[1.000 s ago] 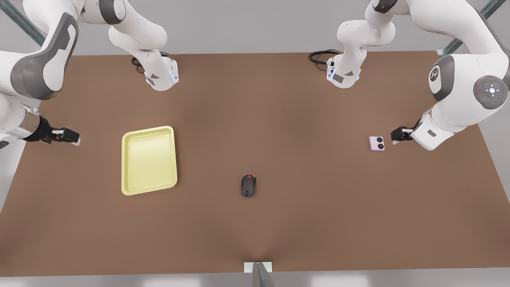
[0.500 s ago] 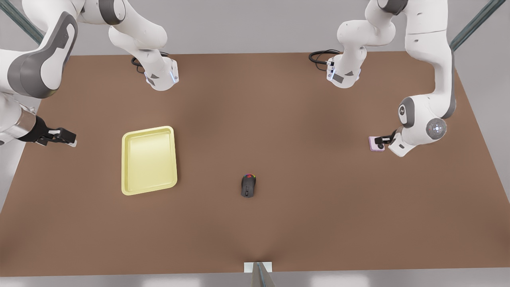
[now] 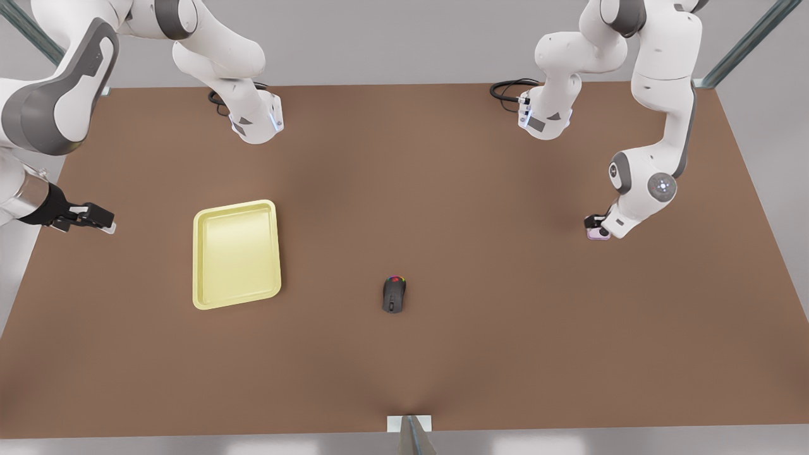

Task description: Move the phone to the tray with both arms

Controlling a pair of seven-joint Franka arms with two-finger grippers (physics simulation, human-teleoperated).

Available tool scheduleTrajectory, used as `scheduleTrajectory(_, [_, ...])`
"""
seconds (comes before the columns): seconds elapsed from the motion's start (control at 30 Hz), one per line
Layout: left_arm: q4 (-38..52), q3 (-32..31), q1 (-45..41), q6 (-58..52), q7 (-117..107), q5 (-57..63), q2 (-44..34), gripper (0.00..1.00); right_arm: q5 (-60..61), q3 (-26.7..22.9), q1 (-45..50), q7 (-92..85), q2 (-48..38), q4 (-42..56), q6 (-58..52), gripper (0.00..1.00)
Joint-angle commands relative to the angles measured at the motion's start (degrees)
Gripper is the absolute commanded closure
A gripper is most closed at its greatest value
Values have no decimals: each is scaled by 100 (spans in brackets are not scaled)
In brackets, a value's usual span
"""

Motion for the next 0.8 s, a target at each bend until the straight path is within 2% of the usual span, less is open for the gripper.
scheduleTrajectory(0.0, [-1, 27, 1, 304, 1279, 12, 27, 0, 57, -2, 0, -1, -6, 3, 15, 0])
scheduleTrajectory(0.6, [-36, 18, 10, 427, 1569, 12, 555, 0, 57, 6, 9, -1, -6, 12, 147, 0])
scheduleTrajectory(0.63, [-36, 18, 10, 427, 1569, 12, 555, 5, 57, 6, 0, -1, -6, 12, 147, 0])
scheduleTrajectory(0.77, [-36, 18, 10, 427, 1561, 12, 563, 12, 57, 6, 0, -1, -6, 12, 138, 0])
